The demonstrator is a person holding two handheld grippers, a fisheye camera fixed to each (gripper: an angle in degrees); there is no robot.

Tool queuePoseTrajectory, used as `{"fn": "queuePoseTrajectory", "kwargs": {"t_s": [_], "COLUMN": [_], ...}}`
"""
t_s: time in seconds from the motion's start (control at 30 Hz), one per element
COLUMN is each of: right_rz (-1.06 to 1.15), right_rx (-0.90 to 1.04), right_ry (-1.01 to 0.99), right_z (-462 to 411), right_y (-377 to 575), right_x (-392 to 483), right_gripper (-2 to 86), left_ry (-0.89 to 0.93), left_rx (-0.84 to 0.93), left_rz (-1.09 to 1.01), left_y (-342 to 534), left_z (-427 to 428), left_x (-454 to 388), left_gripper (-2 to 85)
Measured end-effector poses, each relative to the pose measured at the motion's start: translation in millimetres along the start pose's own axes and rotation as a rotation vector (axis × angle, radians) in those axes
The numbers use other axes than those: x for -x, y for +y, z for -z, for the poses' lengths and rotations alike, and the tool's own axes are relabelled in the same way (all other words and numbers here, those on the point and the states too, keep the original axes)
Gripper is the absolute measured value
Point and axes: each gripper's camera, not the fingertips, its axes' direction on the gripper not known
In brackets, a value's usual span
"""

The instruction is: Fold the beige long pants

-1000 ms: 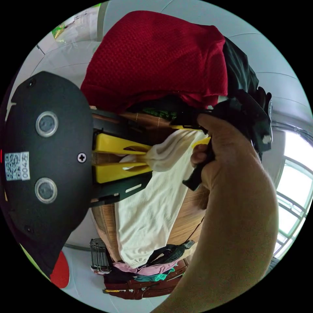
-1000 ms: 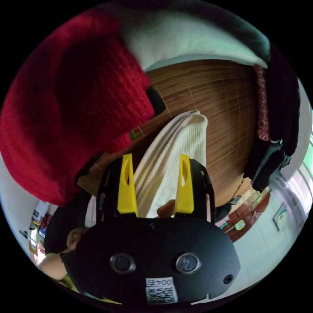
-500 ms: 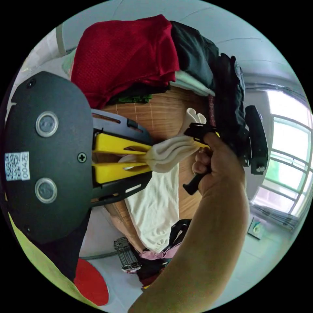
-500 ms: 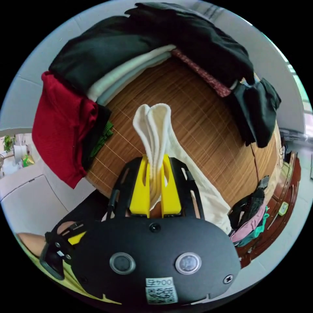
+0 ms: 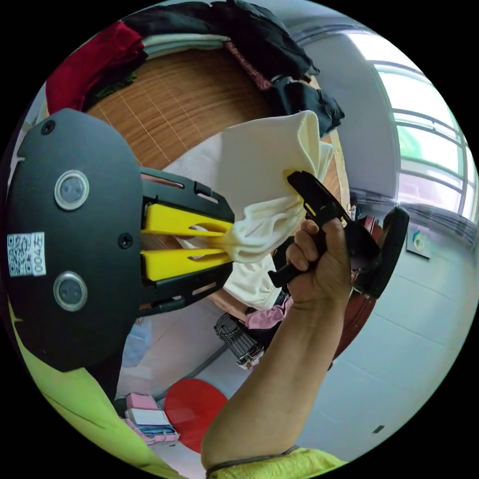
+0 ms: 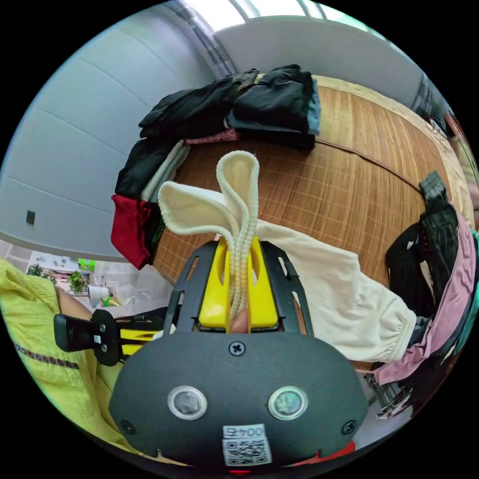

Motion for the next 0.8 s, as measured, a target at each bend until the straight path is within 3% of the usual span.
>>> {"fn": "queuePoseTrajectory", "kwargs": {"t_s": [0.37,0.5,0.53,0.67,0.8], "right_rz": [-0.047,-0.229,-0.303,-0.422,-0.491], "right_rx": [-0.011,0.068,0.079,-0.087,-0.169], "right_ry": [0.012,-0.071,-0.133,-0.304,-0.120], "right_z": [-34.3,-134.8,-161.5,-177.3,-157.4], "right_y": [203.9,266.9,285.9,323.5,342.7], "right_x": [-306.5,-413.0,-437.9,-464.2,-440.4], "right_gripper": [6.1,6.8,7.1,7.8,6.9], "left_ry": [0.181,0.309,0.329,0.307,0.061], "left_rx": [0.140,0.463,0.532,0.506,0.460], "left_rz": [-0.176,-0.223,-0.192,-0.160,0.022], "left_y": [-114.3,-115.8,-113.8,-111.6,-108.6], "left_z": [-212.5,-324.1,-332.1,-292.1,-226.2], "left_x": [-106.6,-115.6,-105.9,-57.9,47.3], "left_gripper": [7.1,12.4,13.1,13.3,13.0]}}
